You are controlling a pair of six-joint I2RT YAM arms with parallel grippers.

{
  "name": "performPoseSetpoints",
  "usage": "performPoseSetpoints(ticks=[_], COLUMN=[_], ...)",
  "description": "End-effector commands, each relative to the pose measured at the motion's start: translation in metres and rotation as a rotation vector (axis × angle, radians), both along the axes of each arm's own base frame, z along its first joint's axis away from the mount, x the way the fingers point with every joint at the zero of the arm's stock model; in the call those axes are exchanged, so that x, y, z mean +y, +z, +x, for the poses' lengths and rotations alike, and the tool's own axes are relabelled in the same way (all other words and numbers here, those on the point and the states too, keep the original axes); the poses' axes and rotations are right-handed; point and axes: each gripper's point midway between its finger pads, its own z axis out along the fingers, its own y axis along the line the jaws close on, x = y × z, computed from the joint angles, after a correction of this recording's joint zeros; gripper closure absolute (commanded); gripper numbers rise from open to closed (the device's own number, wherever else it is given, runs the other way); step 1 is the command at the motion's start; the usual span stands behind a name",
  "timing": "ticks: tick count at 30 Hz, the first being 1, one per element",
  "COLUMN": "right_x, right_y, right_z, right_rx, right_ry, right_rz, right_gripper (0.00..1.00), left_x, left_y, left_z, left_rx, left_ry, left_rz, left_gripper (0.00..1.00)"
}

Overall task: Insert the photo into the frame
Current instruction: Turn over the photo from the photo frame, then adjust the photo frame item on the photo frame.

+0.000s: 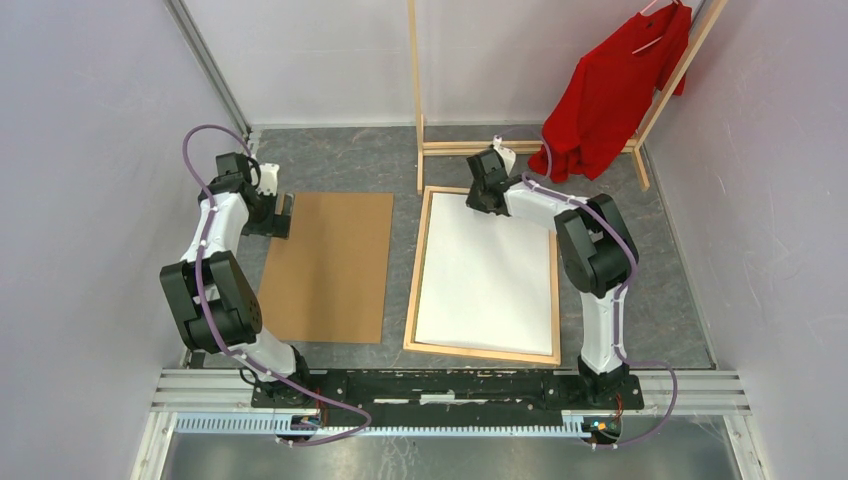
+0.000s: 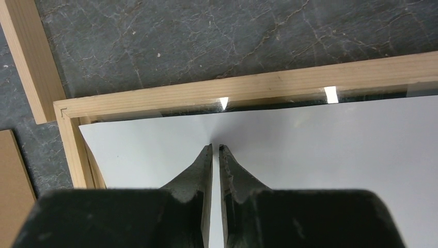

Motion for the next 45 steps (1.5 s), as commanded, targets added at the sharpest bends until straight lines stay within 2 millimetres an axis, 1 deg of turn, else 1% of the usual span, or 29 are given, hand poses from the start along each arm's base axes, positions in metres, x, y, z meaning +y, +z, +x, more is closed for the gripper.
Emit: performPoseSetpoints(ticks=[1, 4, 8, 13, 16, 18, 21, 25, 27, 29, 32, 34, 38, 40, 41, 43, 45], right_x=[0.004, 0.006, 0.006, 0.004, -0.002, -0.003, -0.003, -0.003, -0.002, -0.001, -0.003, -0.005, -0.009, -0.014, -0.019, -0.030, -0.046], right_y=[0.026, 0.020, 0.005, -0.016, -0.027, -0.032, -0.033, -0.031, -0.025, -0.014, 0.008, 0.019, 0.038, 0.044, 0.045, 0.045, 0.040], right_z=[0.022, 0.024, 0.021, 0.012, 0.005, 0.002, 0.001, 0.004, 0.007, 0.011, 0.018, 0.020, 0.017, 0.014, 0.012, 0.009, 0.005], right_rx=[-0.069, -0.056, -0.021, 0.031, 0.053, 0.063, 0.066, 0.067, 0.061, 0.040, -0.004, -0.023, -0.056, -0.065, -0.063, -0.060, -0.044], right_ry=[0.003, 0.008, 0.016, 0.025, 0.019, 0.017, 0.019, 0.017, 0.023, 0.033, 0.057, 0.078, 0.112, 0.116, 0.106, 0.090, 0.064], right_rz=[0.034, 0.031, 0.018, 0.002, -0.013, -0.014, -0.014, -0.018, -0.012, -0.002, 0.021, 0.036, 0.068, 0.058, 0.044, 0.026, 0.006], right_gripper=[0.86, 0.85, 0.86, 0.87, 0.88, 0.88, 0.88, 0.88, 0.88, 0.87, 0.80, 0.77, 0.70, 0.69, 0.69, 0.69, 0.70], left_x=[0.001, 0.001, 0.000, 0.000, -0.001, 0.000, -0.001, 0.000, -0.001, -0.001, 0.001, 0.002, 0.005, 0.006, 0.007, 0.007, 0.007], left_y=[0.011, 0.011, 0.011, 0.011, 0.012, 0.011, 0.011, 0.010, 0.010, 0.011, 0.011, 0.010, 0.009, 0.009, 0.009, 0.010, 0.012], left_z=[0.007, 0.007, 0.008, 0.008, 0.009, 0.009, 0.008, 0.008, 0.008, 0.008, 0.008, 0.008, 0.008, 0.009, 0.009, 0.010, 0.011], left_rx=[-0.050, -0.051, -0.053, -0.054, -0.057, -0.055, -0.053, -0.051, -0.052, -0.054, -0.051, -0.046, -0.042, -0.041, -0.042, -0.042, -0.047], left_ry=[-0.047, -0.048, -0.050, -0.051, -0.053, -0.053, -0.054, -0.052, -0.052, -0.054, -0.053, -0.055, -0.055, -0.053, -0.051, -0.050, -0.049], left_rz=[0.027, 0.026, 0.024, 0.021, 0.018, 0.017, 0.017, 0.017, 0.017, 0.019, 0.026, 0.032, 0.046, 0.051, 0.053, 0.056, 0.057], left_gripper=[0.00, 0.00, 0.00, 0.00, 0.00, 0.00, 0.00, 0.00, 0.00, 0.00, 0.00, 0.00, 0.00, 0.00, 0.00, 0.00, 0.00])
